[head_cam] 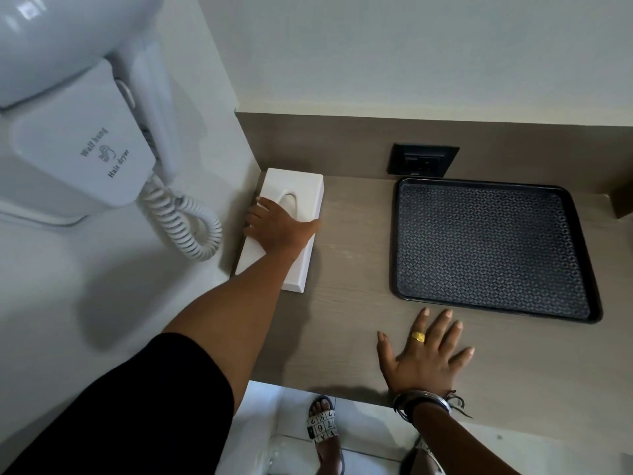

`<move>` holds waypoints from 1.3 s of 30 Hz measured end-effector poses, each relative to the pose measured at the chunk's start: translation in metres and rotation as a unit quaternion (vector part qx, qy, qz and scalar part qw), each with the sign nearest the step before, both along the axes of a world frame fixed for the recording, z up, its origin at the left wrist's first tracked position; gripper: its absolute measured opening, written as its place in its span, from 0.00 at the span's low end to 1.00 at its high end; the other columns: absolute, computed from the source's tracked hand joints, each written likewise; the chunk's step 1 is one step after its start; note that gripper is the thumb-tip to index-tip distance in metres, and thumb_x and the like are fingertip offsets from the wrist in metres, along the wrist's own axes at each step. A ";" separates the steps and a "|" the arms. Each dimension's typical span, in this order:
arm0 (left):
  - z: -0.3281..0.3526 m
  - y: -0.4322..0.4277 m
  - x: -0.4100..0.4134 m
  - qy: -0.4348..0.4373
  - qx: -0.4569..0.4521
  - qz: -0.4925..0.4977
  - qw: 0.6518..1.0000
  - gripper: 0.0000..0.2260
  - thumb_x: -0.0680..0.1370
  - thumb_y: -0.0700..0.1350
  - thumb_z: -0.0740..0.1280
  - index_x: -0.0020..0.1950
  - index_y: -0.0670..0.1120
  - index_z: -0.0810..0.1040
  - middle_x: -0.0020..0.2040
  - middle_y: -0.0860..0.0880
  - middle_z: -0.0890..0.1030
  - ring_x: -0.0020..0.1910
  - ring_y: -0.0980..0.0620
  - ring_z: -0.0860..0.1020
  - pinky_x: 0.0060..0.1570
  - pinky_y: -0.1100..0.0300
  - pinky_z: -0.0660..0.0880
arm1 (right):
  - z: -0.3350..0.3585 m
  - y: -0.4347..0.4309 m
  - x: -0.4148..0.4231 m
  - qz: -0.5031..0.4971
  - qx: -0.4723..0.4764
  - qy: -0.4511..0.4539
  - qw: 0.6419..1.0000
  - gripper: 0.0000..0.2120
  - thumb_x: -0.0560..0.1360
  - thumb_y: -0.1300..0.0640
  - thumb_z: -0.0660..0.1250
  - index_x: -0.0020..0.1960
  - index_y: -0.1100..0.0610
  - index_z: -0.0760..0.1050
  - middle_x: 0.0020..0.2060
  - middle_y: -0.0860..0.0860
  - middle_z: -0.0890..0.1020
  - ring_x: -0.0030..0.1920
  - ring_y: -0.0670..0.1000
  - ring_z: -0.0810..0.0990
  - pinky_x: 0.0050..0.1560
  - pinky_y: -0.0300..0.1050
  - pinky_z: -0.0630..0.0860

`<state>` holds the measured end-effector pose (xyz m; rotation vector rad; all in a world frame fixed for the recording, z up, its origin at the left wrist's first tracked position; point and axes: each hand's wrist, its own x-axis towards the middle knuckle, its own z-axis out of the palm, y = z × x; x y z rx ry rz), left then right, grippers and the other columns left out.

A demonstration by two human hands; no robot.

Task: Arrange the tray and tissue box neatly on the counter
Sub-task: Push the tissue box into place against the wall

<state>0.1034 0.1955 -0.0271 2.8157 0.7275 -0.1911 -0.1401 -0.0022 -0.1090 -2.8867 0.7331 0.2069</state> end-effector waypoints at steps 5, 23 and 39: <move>-0.007 0.004 -0.001 -0.006 -0.007 -0.010 1.000 0.58 0.63 0.71 0.71 0.79 0.38 0.52 0.77 0.35 0.61 0.76 0.35 0.61 0.73 0.36 0.59 | 0.001 0.001 0.000 0.001 0.004 0.007 1.000 0.46 0.71 0.28 0.51 0.78 0.59 0.57 0.77 0.65 0.56 0.77 0.67 0.51 0.71 0.74 0.50; -0.043 0.041 -0.102 -0.147 0.113 -0.341 0.922 0.37 0.79 0.69 0.50 0.80 0.47 0.57 0.81 0.41 0.57 0.81 0.42 0.56 0.78 0.40 0.54 | 0.005 0.002 -0.001 0.001 0.010 0.012 1.000 0.45 0.72 0.28 0.49 0.78 0.59 0.54 0.78 0.65 0.55 0.78 0.67 0.49 0.71 0.74 0.49; -0.040 0.046 -0.064 -0.118 0.091 -0.302 0.941 0.27 0.83 0.56 0.53 0.80 0.46 0.58 0.81 0.41 0.56 0.81 0.43 0.54 0.76 0.35 0.51 | 0.005 0.002 -0.001 -0.004 0.006 0.003 1.000 0.46 0.72 0.29 0.51 0.78 0.59 0.54 0.78 0.65 0.54 0.78 0.66 0.49 0.71 0.74 0.49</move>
